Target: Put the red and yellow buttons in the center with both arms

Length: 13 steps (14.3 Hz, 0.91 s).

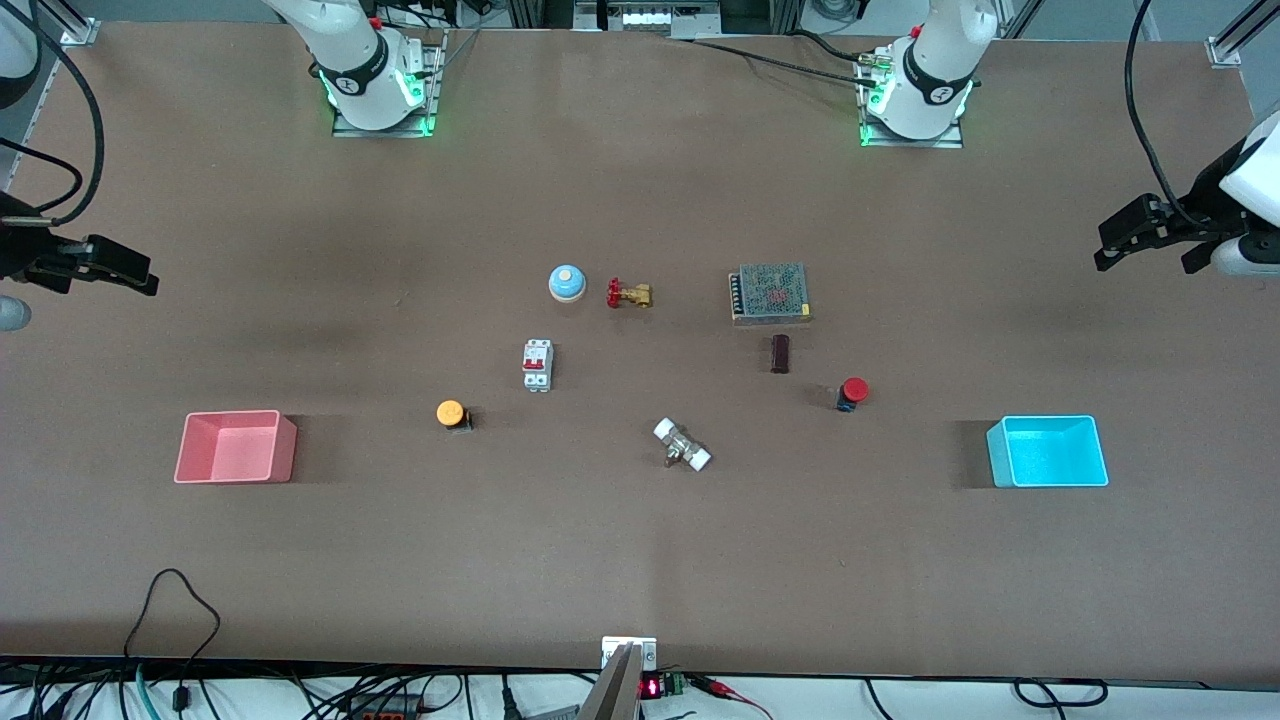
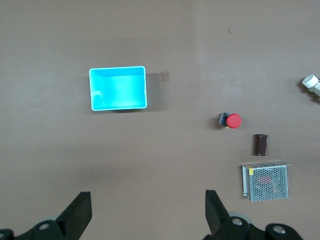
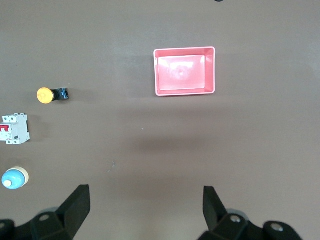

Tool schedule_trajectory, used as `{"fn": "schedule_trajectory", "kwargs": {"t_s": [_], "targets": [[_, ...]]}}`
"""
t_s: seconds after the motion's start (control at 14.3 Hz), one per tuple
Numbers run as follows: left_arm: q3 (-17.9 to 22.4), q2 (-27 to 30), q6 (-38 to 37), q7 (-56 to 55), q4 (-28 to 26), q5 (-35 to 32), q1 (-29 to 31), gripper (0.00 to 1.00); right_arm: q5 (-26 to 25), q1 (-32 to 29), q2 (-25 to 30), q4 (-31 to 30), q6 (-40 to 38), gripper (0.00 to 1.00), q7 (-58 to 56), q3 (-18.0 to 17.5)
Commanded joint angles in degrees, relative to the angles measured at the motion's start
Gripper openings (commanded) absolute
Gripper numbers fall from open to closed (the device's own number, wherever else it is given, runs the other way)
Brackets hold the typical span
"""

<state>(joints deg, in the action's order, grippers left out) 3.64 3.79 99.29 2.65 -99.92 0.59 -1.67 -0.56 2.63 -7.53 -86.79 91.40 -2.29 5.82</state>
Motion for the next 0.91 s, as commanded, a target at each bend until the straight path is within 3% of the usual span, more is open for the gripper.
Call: {"fn": "schedule_trajectory", "kwargs": {"t_s": [0.0, 0.84], "targets": [[1.0, 0.8, 0.9, 1.2, -0.7, 1.0, -0.7, 1.0, -0.1, 0.1, 5.6, -7.0, 2.6, 1.0, 1.1, -0.3], [0.8, 1.7, 0.9, 1.0, -0.4, 1.0, -0.7, 1.0, -0.3, -0.1, 6.0, -5.8, 1.2, 1.0, 0.0, -0.4]]}}
